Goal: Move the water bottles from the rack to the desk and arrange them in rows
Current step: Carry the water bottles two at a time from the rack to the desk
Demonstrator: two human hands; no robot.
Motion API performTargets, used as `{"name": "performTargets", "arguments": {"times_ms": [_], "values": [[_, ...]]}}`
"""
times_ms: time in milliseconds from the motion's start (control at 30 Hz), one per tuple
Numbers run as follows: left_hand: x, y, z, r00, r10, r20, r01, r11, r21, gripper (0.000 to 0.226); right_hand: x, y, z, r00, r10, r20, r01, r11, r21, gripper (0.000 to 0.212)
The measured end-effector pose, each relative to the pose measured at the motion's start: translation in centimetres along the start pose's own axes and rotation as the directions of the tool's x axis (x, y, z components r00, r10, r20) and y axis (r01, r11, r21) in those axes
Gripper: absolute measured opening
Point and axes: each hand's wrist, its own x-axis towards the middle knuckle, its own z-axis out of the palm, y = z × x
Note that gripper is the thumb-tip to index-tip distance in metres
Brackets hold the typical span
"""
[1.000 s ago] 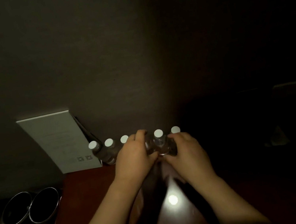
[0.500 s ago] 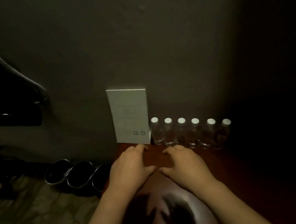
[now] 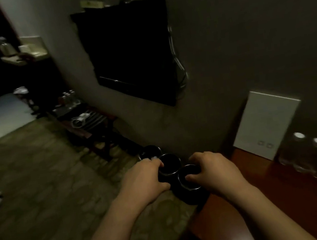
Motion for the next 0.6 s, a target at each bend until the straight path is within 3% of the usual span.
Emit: {"name": "performTargets", "arguments": {"times_ms": [300, 600], "values": [[-1.3, -12.9, -2.8, 0.977, -0.203, -0.059, 0.2, 0.978, -0.056, 0.058, 6.9, -12.3, 2.8, 0.983, -0.149, 0.111, 0.149, 0.989, 0.011, 0.047], [7.7, -25.0, -3.6, 0.955, -0.28, -0.099, 0.26, 0.949, -0.177, 0.055, 20.5, -19.8, 6.7, 0.961, -0.228, 0.158, 0.225, 0.974, 0.033, 0.054]]}}
